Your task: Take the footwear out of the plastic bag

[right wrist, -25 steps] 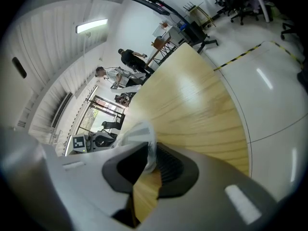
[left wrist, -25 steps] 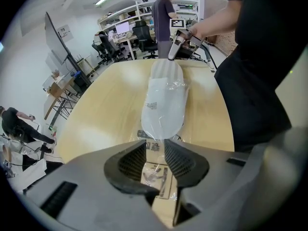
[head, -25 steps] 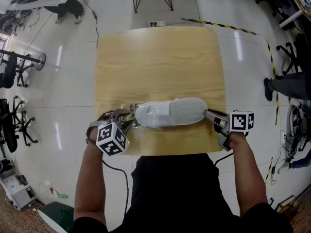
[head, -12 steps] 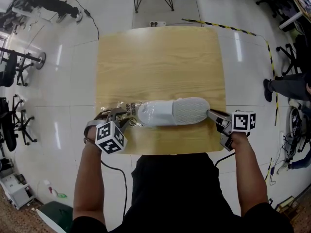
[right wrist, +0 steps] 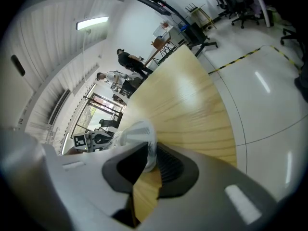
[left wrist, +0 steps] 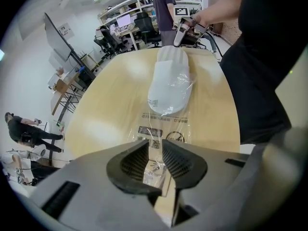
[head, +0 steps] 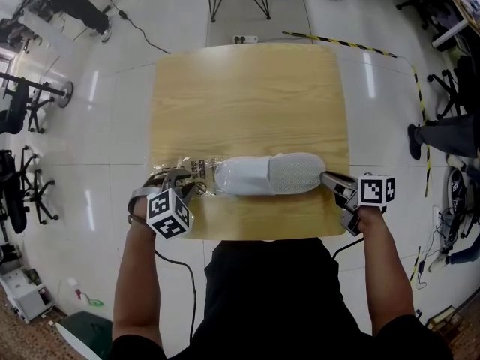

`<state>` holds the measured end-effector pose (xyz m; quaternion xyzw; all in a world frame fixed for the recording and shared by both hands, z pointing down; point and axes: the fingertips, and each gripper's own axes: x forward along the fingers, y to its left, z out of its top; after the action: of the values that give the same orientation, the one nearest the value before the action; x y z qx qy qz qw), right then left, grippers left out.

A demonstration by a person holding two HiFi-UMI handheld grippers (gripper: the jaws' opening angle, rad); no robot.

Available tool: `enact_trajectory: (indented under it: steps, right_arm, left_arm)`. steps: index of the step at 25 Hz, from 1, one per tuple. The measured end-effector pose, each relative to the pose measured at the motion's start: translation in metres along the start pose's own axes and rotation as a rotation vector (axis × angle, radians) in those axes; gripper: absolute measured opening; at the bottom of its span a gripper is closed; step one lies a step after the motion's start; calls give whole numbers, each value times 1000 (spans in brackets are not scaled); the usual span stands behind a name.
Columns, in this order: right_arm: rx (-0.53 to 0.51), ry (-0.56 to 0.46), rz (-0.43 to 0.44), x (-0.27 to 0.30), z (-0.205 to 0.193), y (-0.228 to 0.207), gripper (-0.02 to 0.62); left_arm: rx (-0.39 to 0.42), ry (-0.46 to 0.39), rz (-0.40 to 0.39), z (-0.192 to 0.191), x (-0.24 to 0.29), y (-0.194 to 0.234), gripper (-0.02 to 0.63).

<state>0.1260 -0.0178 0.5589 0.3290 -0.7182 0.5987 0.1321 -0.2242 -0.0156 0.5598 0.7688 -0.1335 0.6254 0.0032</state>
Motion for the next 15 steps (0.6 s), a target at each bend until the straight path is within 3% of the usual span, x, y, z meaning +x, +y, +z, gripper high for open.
enact_trajectory:
  steps: [15]
  right_arm:
    - [-13,-5,0,-3,5,-2,58]
  left_arm:
    - [-10,23,16,-11,-2,3,94]
